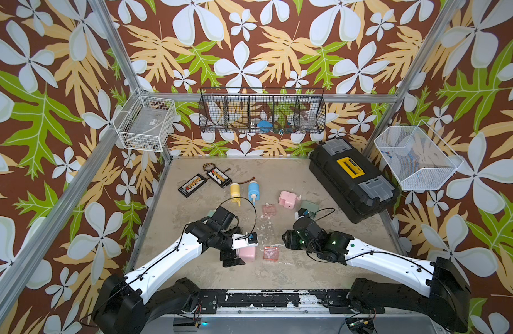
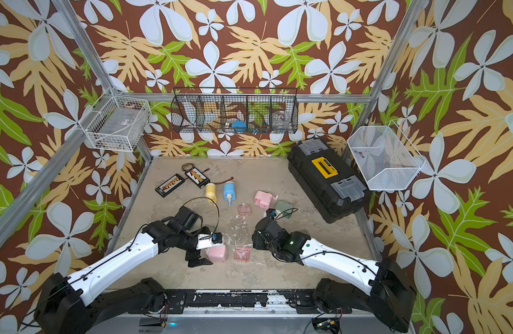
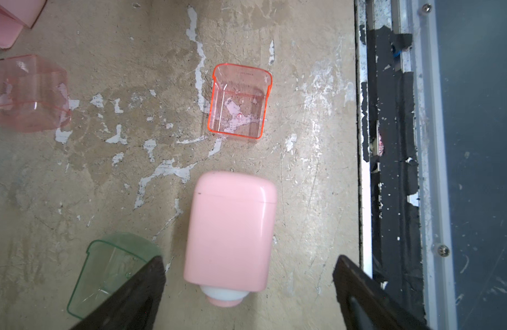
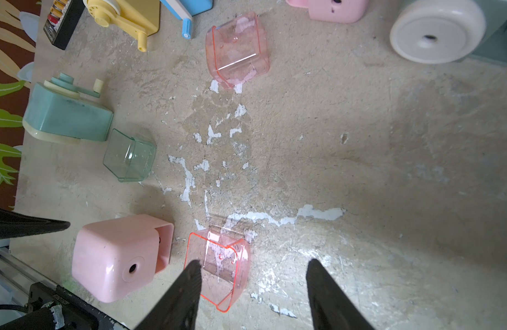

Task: Put the tray back into the pencil sharpener
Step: Pick up the pencil sharpener from the center of the board.

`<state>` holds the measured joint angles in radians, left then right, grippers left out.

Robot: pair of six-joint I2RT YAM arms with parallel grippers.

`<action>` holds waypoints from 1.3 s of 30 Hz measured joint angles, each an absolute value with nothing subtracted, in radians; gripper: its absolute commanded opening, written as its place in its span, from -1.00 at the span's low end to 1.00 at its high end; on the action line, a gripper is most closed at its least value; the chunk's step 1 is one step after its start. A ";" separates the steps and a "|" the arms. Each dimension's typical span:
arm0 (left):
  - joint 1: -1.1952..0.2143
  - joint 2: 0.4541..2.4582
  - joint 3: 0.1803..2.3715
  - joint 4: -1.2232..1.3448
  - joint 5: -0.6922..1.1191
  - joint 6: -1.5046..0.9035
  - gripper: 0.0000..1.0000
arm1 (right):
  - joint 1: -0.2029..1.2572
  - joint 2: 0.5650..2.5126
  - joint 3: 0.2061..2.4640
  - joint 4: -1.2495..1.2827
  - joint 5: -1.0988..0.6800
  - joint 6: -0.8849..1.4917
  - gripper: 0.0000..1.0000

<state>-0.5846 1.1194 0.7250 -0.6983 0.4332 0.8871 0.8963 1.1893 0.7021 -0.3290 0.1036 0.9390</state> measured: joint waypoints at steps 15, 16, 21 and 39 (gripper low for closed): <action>-0.612 1.215 0.674 -0.521 0.339 0.868 0.64 | 0.891 1.238 0.695 -0.310 0.047 0.944 0.20; -0.614 1.222 0.673 -0.516 0.340 0.867 0.63 | 0.891 1.247 0.695 -0.306 0.041 0.944 0.20; -0.620 1.245 0.661 -0.493 0.339 0.860 0.59 | 0.885 1.293 0.696 -0.288 -0.011 0.944 0.20; -0.630 1.231 0.641 -0.486 0.364 0.813 0.04 | 0.884 1.445 0.757 -0.270 -0.142 0.942 0.02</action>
